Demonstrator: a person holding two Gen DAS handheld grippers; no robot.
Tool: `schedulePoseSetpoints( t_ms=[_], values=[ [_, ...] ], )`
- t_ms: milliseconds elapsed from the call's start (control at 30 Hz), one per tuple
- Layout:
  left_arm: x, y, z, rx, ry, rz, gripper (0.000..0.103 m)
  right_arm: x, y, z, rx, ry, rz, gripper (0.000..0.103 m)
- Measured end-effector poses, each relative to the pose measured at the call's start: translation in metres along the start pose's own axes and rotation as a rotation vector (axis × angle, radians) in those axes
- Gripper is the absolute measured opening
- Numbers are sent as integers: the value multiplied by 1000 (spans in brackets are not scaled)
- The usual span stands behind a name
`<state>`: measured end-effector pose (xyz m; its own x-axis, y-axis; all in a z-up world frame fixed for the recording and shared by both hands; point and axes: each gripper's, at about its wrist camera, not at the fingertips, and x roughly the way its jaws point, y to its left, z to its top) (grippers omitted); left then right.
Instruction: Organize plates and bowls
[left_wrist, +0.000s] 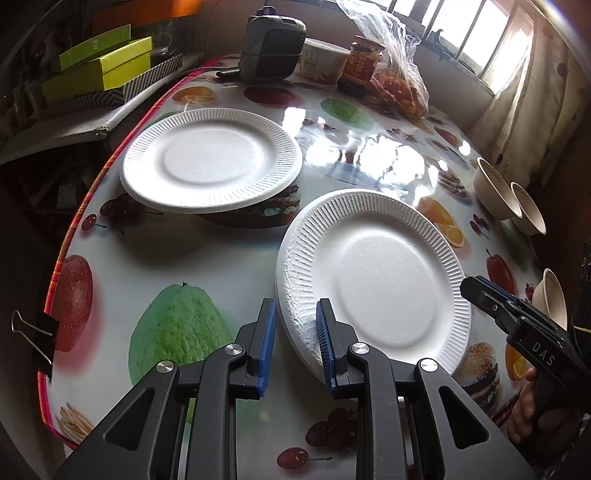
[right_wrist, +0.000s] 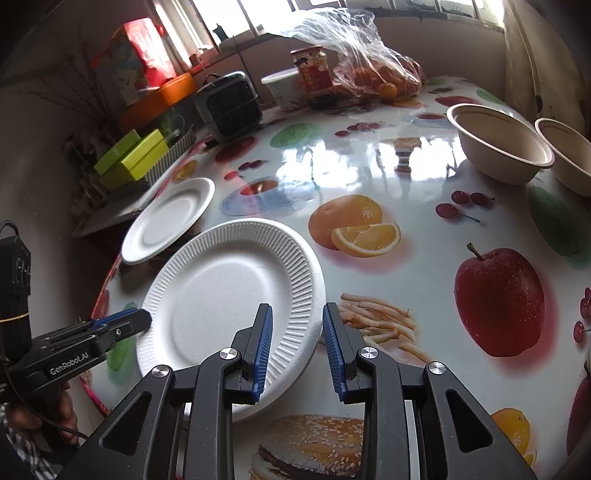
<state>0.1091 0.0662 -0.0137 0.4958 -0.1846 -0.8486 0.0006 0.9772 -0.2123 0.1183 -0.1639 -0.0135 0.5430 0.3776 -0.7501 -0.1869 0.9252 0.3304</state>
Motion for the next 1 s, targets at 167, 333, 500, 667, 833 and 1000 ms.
schedulePoseSetpoints(
  t_ms=[167, 333, 500, 667, 833, 1000],
  values=[
    [-1, -1, 0, -1, -2, 2, 24, -1, 0, 1, 2, -1, -1, 30],
    [-3, 0, 1, -6, -8, 3, 28, -3, -1, 3, 6, -6, -4, 35],
    [-6, 1, 4, -10, -17, 9, 31, -5, 1, 7, 2, -15, -2, 36],
    [-11, 3, 12, -17, -33, 30, 34, -9, 4, 19, -7, -33, 19, 42],
    [-20, 4, 23, -19, -58, 61, 34, -19, 9, 38, -34, -65, 45, 48],
    [-29, 6, 36, -29, -91, 109, 35, -24, 16, 61, -71, -80, 93, 49]
  ],
)
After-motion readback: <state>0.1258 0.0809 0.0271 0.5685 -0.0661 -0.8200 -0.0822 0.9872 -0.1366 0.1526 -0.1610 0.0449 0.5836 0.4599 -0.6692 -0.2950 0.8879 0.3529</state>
